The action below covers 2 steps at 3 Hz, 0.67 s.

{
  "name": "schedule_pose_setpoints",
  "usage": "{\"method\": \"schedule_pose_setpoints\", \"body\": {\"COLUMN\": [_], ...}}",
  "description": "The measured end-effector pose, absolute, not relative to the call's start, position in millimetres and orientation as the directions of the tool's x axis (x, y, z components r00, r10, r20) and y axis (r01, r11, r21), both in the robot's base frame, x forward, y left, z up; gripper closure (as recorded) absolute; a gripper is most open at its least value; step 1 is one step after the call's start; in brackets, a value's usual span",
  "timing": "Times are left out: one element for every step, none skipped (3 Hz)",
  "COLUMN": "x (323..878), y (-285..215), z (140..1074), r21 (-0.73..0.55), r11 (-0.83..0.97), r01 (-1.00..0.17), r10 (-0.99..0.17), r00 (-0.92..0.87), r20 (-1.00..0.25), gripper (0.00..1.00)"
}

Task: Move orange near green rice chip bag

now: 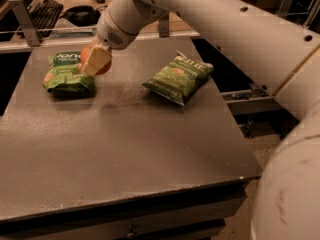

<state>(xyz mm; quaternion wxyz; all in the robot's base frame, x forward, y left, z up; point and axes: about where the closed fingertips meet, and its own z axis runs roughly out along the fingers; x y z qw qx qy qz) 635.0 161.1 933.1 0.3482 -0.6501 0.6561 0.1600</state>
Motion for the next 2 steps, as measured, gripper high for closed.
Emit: {"method": "schedule_pose_setpoints", "body": {"x": [660, 668], "y": [172, 181], "z": [913, 894], "r21": [-0.195, -0.155], "r11": [0.129, 0.131], "r01": [-0.972, -0.979], "r10": [-0.749, -0.752], "r00": [0.034, 0.004], "r20": [-0.662, -0.659], "gripper": [1.0, 1.0]}}
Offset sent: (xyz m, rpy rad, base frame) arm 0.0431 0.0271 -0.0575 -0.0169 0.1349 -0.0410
